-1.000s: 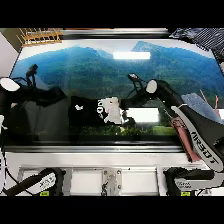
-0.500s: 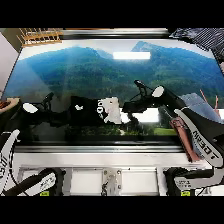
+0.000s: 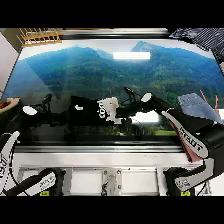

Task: Fold the clothes and pants, and hang the long-sleeved shirts on hangers.

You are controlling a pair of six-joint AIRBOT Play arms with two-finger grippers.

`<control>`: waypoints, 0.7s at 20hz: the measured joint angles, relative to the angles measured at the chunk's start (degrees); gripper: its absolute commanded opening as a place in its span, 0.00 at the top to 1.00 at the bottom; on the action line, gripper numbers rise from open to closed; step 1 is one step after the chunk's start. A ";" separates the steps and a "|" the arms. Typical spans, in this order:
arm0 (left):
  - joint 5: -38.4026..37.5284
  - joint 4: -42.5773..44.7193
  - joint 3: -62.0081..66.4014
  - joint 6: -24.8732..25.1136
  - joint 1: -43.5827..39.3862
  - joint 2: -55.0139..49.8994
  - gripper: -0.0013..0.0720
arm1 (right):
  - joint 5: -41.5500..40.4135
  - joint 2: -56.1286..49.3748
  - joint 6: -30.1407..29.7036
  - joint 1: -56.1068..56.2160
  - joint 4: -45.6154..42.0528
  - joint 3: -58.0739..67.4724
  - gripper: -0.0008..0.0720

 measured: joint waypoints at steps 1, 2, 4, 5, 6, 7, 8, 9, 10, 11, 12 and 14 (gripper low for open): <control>-0.81 1.20 1.05 0.02 1.16 0.00 0.97 | 0.04 0.00 0.02 -0.20 0.04 0.00 0.97; -2.03 2.58 2.25 0.00 2.43 0.00 0.97 | 0.00 0.24 0.04 -0.55 -0.02 0.00 0.97; -4.28 5.40 4.39 0.09 4.61 0.00 0.97 | -0.02 0.72 0.59 -1.11 -0.22 0.00 0.97; -5.46 6.45 5.07 0.48 5.38 0.00 0.97 | 0.00 0.87 0.94 -1.25 -0.31 0.00 0.97; -6.19 7.34 5.44 0.70 5.86 0.00 0.97 | 0.02 1.05 0.94 -1.36 -0.31 0.00 0.97; -6.80 7.82 5.53 0.98 6.12 0.00 0.97 | 0.02 1.11 1.18 -1.44 -0.35 0.00 0.95; -6.93 8.55 5.49 1.29 6.23 0.00 0.97 | 0.00 1.16 1.29 -1.51 -0.37 0.00 0.88; -7.04 9.09 5.33 1.53 6.16 0.00 0.87 | 0.00 1.25 1.33 -1.55 -0.39 0.00 0.58; -7.15 9.68 5.31 1.68 6.01 0.00 0.54 | -0.09 1.31 1.33 -1.62 -0.66 0.00 0.30; -7.17 10.03 5.51 1.75 5.92 0.00 0.46 | -0.48 1.44 1.33 -1.84 -0.76 0.02 0.22; -7.23 10.16 6.10 1.75 5.84 0.02 0.46 | -0.39 1.75 1.31 -2.21 -0.72 0.07 0.22; -8.57 10.21 7.87 1.73 5.81 0.55 0.46 | 0.48 2.67 1.05 -3.74 -0.63 0.07 0.22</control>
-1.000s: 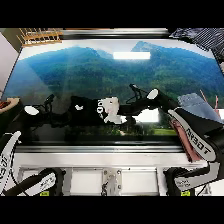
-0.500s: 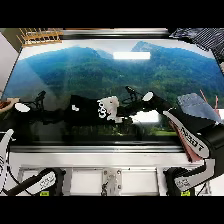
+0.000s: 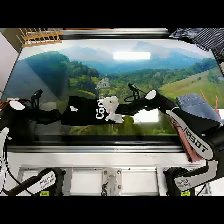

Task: Fold the clothes and pants, and hang the long-sleeved shirts on hangers.

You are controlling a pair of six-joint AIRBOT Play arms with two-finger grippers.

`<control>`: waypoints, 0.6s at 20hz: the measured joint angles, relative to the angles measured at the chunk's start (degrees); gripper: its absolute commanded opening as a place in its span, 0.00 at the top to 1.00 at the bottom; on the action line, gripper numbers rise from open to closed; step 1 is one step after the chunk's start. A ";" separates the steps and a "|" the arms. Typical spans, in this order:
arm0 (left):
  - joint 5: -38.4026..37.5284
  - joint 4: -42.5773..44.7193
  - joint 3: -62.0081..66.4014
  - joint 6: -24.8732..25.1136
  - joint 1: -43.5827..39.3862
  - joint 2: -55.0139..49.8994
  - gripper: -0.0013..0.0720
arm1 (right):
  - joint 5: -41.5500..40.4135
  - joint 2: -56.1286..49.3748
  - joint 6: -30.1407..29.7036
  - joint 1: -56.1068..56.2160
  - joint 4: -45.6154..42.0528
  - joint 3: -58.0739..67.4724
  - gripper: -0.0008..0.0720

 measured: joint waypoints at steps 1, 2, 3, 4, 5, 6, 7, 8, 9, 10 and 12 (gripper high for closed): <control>-0.28 0.00 1.07 -0.09 0.00 0.59 0.46 | 0.28 0.44 -0.26 -1.14 0.00 0.00 0.22; -0.59 0.04 1.86 -0.28 -0.09 1.40 0.46 | 1.16 0.76 -0.66 -2.49 0.00 0.02 0.22; -0.96 0.20 2.32 -0.90 -0.26 2.45 0.50 | 2.01 0.92 -1.07 -3.63 -0.04 0.02 0.22; -0.92 0.15 2.47 -1.36 -0.70 3.76 0.73 | 2.75 0.92 -1.29 -4.48 -0.04 0.02 0.22; -0.50 0.15 2.32 -2.10 -1.31 5.07 0.98 | 3.02 0.74 -1.51 -5.09 0.00 0.02 0.22; 0.50 0.17 1.86 -2.54 -2.19 6.54 0.97 | 3.04 0.26 -1.84 -5.31 0.13 0.02 0.22; 1.57 0.17 1.18 -3.17 -3.23 7.87 0.97 | 3.02 -0.39 -2.32 -5.20 0.76 0.00 0.22; 2.95 0.15 0.33 -3.80 -4.57 9.25 0.97 | 2.95 -1.29 -3.02 -4.74 2.01 0.00 0.22; 4.48 0.15 -0.63 -4.50 -6.14 10.56 0.97 | 2.60 -2.40 -4.35 -3.98 4.07 0.00 0.22; 5.79 0.15 -1.46 -5.14 -7.69 11.58 0.97 | 2.19 -3.54 -5.84 -3.04 6.49 0.00 0.22; 8.04 0.15 -2.80 -6.27 -11.08 13.11 0.97 | 0.72 -5.70 -9.22 -0.61 12.87 0.02 0.34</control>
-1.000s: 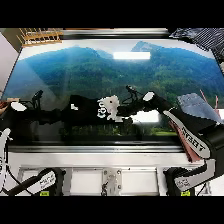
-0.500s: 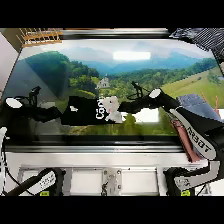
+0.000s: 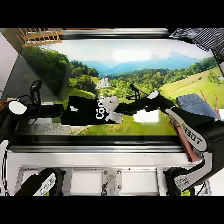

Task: Fold the clothes and pants, and hang the long-sleeved shirts on hangers.

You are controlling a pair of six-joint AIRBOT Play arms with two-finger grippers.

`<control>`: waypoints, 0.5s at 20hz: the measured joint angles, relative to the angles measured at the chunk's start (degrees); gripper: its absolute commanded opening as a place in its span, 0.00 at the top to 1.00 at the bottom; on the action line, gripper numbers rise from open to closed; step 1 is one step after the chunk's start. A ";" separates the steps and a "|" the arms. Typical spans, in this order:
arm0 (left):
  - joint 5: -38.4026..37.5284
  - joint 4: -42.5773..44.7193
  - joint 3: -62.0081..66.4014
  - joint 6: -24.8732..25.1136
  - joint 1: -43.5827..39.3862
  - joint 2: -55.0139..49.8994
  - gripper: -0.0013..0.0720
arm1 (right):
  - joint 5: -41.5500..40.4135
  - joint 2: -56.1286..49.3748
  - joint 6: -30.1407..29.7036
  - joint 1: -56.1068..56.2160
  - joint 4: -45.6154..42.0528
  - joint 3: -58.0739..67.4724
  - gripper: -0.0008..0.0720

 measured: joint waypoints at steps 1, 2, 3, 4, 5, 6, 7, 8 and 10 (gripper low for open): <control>0.79 -0.02 -0.39 -0.52 -1.64 0.48 0.97 | -1.09 -0.90 -1.46 1.27 2.95 0.00 0.43; 1.64 -0.02 -0.70 -1.11 -3.26 0.81 0.97 | -2.58 -1.70 -3.08 2.62 5.95 0.00 0.61; 2.34 0.00 -0.92 -1.60 -4.81 1.03 0.97 | -3.72 -2.21 -4.70 3.80 8.68 0.00 0.83; 2.97 -0.02 -1.05 -2.29 -6.19 1.20 0.97 | -4.55 -2.54 -6.19 4.79 11.08 0.13 0.97; 3.45 -0.02 -1.18 -2.80 -7.52 1.33 0.97 | -5.20 -2.71 -7.56 5.57 12.90 0.28 0.97; 3.85 -0.02 -1.25 -3.56 -8.57 1.40 0.97 | -5.55 -2.62 -8.63 5.95 13.86 0.39 0.97; 4.20 -0.02 -1.29 -4.11 -9.64 1.46 0.97 | -5.88 -2.16 -9.18 5.95 14.38 0.48 0.97; 4.31 -0.02 -1.33 -4.59 -10.49 1.51 0.97 | -5.97 -0.87 -9.14 5.35 14.01 0.57 0.97; 4.52 0.00 -1.38 -5.20 -12.02 1.55 0.97 | -5.88 3.08 -5.27 2.25 8.52 0.63 0.97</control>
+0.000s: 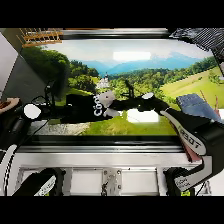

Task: Fold the clothes and pants, and hang the long-sleeved shirts on hangers.

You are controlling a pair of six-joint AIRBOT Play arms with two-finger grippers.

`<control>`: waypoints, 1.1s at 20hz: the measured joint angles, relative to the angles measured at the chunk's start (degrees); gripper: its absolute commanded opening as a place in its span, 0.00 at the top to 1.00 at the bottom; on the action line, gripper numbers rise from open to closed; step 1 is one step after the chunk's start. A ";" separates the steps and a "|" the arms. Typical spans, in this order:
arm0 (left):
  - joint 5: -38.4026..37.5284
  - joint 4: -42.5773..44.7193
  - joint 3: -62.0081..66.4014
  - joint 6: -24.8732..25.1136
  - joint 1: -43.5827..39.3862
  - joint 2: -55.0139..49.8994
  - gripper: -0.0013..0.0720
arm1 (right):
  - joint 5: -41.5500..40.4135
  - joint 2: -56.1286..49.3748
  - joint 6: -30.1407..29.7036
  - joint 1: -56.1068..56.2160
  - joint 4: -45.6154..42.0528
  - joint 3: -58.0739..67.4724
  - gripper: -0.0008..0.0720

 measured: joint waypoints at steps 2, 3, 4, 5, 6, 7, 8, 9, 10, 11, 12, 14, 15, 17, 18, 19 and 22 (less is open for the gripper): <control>0.26 0.00 -0.02 -0.39 -1.09 0.02 0.97 | 1.79 5.73 7.02 -5.55 -10.03 0.04 0.97; 0.28 0.00 -0.02 -0.44 -1.49 0.02 0.97 | 3.39 8.81 10.49 -8.85 -15.37 0.07 0.97; 0.31 0.00 -0.02 -0.70 -1.75 0.02 0.97 | 5.42 12.24 13.94 -12.81 -21.31 0.07 0.97; 0.35 0.00 -0.02 -0.85 -1.95 0.02 0.97 | 7.17 15.52 16.83 -16.81 -26.64 0.07 0.97; 0.39 0.00 -0.02 -0.87 -2.08 0.02 0.97 | 8.70 18.62 19.23 -20.76 -31.12 0.07 0.97; 0.46 0.00 -0.02 -1.05 -2.19 0.02 0.97 | 10.21 21.92 21.35 -25.29 -35.56 0.07 0.97; 0.48 0.00 -0.02 -1.09 -2.25 0.02 0.97 | 11.39 24.85 22.91 -29.66 -39.10 0.07 0.97; 0.48 0.00 -0.02 -1.27 -2.32 0.02 0.97 | 12.39 27.41 24.06 -33.70 -41.53 0.04 0.97; 0.48 0.00 -0.02 -1.27 -2.36 0.02 0.97 | 13.05 29.73 25.05 -37.55 -43.41 0.04 0.97; 0.48 0.00 -0.02 -1.27 -2.38 0.04 0.97 | 13.49 31.89 25.57 -41.46 -45.07 0.04 0.97; 0.48 0.00 -0.02 -1.27 -2.40 0.02 0.97 | 13.97 33.83 26.16 -45.09 -46.21 0.04 0.97; 0.48 0.00 -0.02 -1.27 -2.40 0.04 0.97 | 14.62 37.18 26.97 -51.06 -47.69 0.04 0.97; 0.48 0.00 -0.02 -1.29 -2.40 0.02 0.97 | 14.95 38.64 27.54 -53.37 -48.09 0.04 0.97; 0.48 0.00 -0.02 -1.29 -2.40 0.02 0.97 | 16.22 41.48 28.20 -57.40 -48.92 0.04 0.97; 0.48 0.00 -0.02 -1.29 -2.40 0.04 0.97 | 17.09 42.62 28.52 -58.80 -49.92 0.04 0.97; 0.48 0.00 -0.02 -1.29 -2.40 0.04 0.97 | 18.62 43.69 29.33 -59.91 -51.69 0.04 0.97; 0.57 0.00 -0.02 -1.29 -2.43 0.02 0.97 | 23.06 46.23 33.05 -61.57 -59.04 -1.05 0.97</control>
